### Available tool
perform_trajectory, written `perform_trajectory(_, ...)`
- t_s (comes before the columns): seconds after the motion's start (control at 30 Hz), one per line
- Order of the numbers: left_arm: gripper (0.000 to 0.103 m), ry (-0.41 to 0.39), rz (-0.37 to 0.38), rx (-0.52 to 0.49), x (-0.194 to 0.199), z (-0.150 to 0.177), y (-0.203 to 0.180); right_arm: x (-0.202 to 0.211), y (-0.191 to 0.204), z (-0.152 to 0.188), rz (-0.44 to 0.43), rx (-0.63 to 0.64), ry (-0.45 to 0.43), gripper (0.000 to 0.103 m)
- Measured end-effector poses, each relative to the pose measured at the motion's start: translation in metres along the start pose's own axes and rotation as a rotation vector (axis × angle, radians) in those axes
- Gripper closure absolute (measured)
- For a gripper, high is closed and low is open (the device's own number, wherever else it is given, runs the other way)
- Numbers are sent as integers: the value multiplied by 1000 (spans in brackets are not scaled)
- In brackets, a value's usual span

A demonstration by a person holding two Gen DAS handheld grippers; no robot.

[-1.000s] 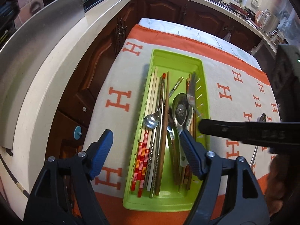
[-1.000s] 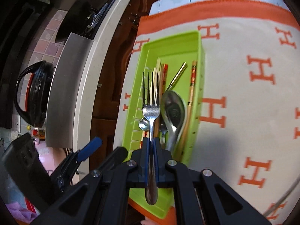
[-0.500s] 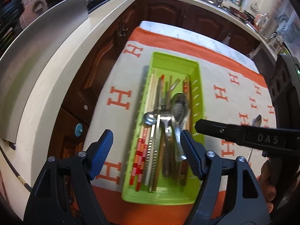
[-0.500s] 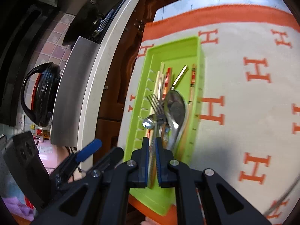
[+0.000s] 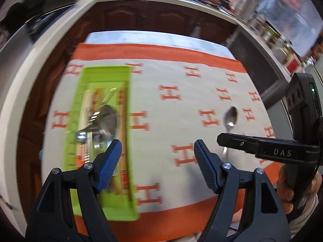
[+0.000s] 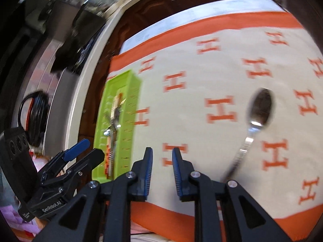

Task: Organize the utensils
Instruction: 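Grasp the last silver spoon by its handle with the right tool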

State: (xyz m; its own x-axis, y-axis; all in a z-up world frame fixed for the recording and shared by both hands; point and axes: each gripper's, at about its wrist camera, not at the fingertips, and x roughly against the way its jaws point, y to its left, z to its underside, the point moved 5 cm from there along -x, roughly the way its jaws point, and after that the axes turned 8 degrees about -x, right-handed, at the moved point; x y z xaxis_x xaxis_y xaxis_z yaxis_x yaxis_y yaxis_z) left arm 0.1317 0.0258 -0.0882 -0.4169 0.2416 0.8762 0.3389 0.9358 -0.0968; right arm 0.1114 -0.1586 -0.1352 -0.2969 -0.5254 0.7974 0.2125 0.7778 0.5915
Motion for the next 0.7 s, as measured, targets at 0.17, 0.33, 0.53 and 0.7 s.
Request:
perform_trajectory(0.17,31,53,46,-39,-33,-9,-41,15,-50,-8,15,-104,-27,83)
perform_trajectory(0.33,31,105,71,-76,-69,-12,-73,8,-90,-9,4,-185,-6,83)
perform_trajectory(0.53,31,167,63,-89,-105,-6,-87,-11,-114,-8,-12,-225,40,83)
perform_trajectory(0.7,31,202,52,-80,-125,1,-85,-21,-118,-10,-33,-229,50,83)
